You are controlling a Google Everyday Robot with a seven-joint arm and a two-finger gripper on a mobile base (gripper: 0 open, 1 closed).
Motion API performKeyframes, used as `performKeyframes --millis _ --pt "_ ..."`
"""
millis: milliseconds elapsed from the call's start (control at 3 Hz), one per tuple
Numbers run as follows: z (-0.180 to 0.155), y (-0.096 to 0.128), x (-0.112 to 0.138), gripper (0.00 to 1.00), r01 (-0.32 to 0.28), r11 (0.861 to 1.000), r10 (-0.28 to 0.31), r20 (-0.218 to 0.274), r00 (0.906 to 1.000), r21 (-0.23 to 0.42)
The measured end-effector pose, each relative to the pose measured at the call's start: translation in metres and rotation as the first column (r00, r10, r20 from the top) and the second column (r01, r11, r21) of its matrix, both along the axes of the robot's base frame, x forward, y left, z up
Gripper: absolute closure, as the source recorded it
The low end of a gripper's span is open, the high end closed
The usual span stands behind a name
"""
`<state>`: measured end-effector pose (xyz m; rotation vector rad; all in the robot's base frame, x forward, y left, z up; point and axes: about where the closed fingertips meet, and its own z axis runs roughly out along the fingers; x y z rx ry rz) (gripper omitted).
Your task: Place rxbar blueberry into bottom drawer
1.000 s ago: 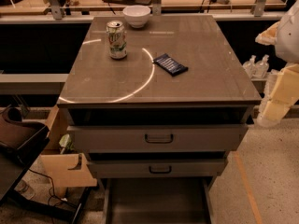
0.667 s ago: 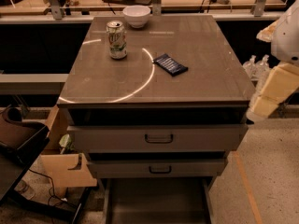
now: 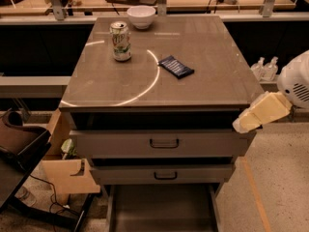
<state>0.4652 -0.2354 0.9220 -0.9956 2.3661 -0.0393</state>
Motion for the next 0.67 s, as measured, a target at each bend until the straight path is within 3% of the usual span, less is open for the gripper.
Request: performKeyframes --millis 333,667 --pt "-0.02 -0.005 0.025 0.0 0.115 0.984 -0.123 0.058 0.9907 0.134" --pt "-0.02 -0.009 0.057 0.0 0.151 0.955 -0.196 0.164 0.9668 0.255"
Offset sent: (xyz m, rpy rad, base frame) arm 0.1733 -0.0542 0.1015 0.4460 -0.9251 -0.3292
